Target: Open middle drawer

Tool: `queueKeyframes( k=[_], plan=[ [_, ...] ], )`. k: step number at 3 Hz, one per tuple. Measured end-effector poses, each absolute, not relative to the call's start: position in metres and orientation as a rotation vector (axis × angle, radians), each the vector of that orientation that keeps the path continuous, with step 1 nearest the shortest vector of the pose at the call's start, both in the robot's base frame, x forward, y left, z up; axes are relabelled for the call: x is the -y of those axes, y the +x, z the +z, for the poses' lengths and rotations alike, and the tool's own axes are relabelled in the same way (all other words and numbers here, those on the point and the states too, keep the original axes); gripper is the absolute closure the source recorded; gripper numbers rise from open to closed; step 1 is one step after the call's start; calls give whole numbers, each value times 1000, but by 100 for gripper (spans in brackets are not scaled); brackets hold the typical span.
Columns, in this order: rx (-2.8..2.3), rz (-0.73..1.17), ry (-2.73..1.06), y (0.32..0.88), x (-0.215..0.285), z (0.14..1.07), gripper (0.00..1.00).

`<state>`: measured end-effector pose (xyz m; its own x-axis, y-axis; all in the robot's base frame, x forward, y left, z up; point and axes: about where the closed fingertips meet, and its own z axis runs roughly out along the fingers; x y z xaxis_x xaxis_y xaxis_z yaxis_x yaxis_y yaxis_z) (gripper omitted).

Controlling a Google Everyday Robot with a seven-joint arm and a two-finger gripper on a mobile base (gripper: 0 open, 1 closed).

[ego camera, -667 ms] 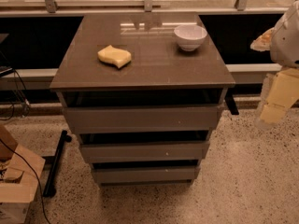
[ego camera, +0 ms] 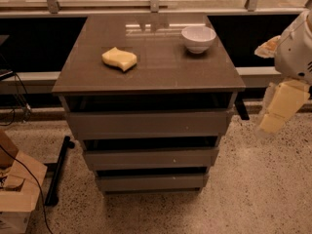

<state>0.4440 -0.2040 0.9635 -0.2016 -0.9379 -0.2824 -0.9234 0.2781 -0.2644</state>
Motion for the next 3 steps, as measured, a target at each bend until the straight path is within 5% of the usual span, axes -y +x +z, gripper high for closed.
queueKeyframes(
  k=[3],
  plan=[
    [-2131, 180, -1489, 448, 197, 878, 0]
  ],
)
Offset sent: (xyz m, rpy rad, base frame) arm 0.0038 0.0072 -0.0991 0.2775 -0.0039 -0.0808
